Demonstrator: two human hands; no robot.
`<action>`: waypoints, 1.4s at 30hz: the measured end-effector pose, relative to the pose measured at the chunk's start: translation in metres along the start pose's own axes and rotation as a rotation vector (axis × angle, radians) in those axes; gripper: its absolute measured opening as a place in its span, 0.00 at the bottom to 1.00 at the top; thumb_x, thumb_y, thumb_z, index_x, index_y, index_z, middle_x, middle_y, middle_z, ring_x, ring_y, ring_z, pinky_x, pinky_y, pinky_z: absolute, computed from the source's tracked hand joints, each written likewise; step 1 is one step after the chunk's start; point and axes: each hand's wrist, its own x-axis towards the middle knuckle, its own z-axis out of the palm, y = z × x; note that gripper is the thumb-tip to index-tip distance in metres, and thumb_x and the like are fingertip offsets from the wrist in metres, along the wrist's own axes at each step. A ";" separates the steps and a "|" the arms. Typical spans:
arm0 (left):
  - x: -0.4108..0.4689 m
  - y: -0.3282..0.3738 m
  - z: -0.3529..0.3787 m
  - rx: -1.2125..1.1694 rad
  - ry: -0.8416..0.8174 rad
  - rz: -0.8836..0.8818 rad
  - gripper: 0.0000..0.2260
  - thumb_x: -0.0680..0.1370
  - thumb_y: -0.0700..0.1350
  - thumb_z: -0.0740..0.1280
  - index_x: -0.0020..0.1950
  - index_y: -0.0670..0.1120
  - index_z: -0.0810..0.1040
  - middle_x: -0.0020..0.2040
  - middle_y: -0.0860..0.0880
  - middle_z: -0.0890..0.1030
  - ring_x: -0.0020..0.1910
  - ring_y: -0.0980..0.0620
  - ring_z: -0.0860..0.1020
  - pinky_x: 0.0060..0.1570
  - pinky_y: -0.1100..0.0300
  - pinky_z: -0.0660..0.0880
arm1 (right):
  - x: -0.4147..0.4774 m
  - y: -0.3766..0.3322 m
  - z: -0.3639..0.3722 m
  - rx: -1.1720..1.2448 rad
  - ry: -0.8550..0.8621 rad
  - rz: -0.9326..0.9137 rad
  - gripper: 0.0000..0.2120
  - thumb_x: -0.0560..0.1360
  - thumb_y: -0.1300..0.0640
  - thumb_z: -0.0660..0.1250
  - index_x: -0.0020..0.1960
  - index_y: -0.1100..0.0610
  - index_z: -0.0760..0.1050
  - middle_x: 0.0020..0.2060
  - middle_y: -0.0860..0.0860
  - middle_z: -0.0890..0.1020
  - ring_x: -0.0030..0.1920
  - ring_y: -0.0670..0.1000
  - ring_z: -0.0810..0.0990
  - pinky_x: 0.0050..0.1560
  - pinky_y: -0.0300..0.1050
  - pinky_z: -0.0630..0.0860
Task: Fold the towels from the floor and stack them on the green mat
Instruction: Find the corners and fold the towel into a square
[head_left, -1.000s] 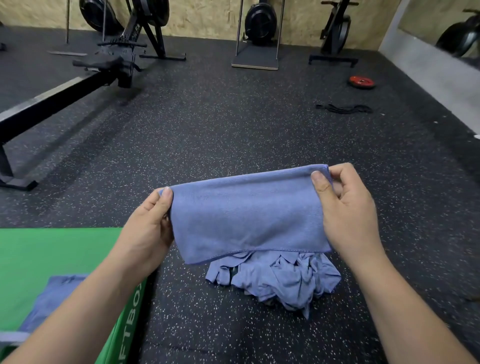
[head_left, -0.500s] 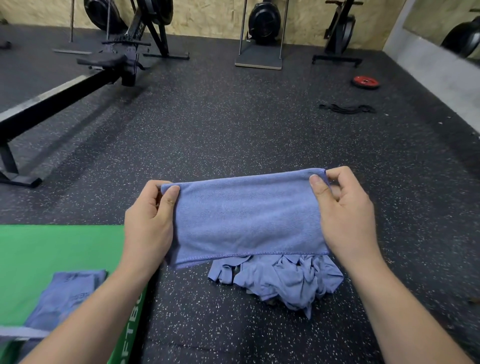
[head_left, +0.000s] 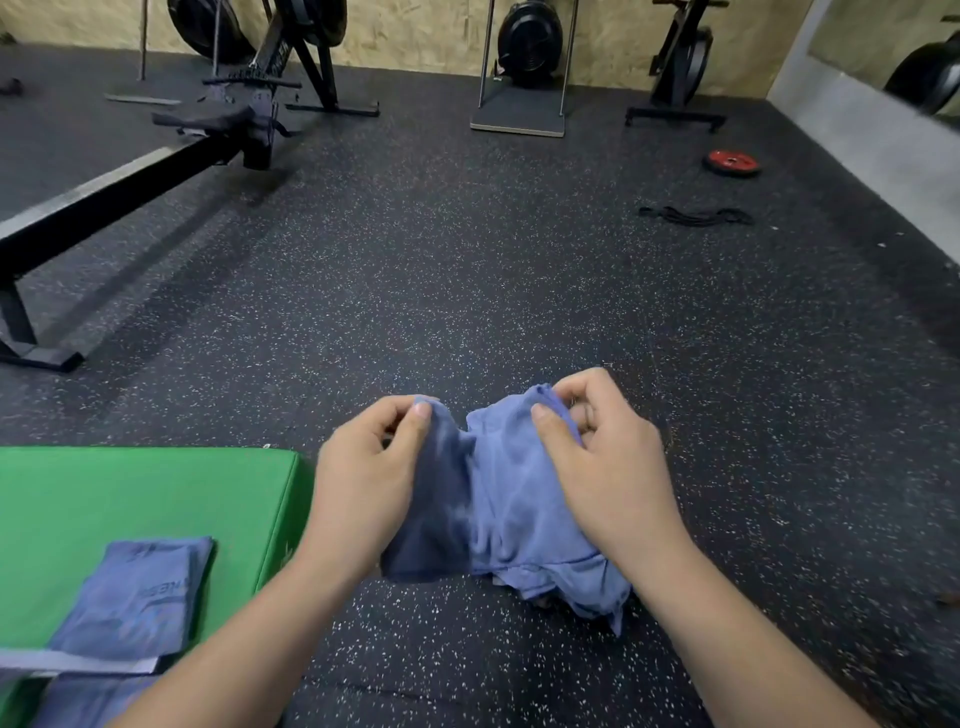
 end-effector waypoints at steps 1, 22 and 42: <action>-0.004 0.003 0.003 0.011 -0.021 0.013 0.08 0.85 0.52 0.68 0.53 0.59 0.87 0.48 0.63 0.87 0.50 0.60 0.84 0.55 0.53 0.80 | -0.002 -0.002 0.005 0.001 -0.020 0.002 0.05 0.82 0.52 0.71 0.50 0.47 0.75 0.37 0.46 0.81 0.35 0.47 0.78 0.37 0.40 0.71; -0.017 0.015 0.012 0.087 -0.087 0.170 0.09 0.82 0.56 0.70 0.61 0.59 0.85 0.48 0.57 0.83 0.51 0.58 0.81 0.58 0.51 0.78 | -0.026 -0.009 0.041 0.092 -0.314 -0.043 0.12 0.78 0.57 0.68 0.59 0.44 0.77 0.43 0.44 0.80 0.40 0.50 0.79 0.44 0.46 0.78; -0.003 0.020 -0.016 -0.019 -0.486 0.252 0.13 0.79 0.48 0.72 0.64 0.56 0.81 0.51 0.49 0.84 0.50 0.39 0.82 0.54 0.39 0.79 | 0.004 0.004 0.001 -0.145 -0.499 -0.162 0.15 0.79 0.45 0.74 0.41 0.42 0.70 0.34 0.39 0.77 0.35 0.42 0.74 0.37 0.40 0.64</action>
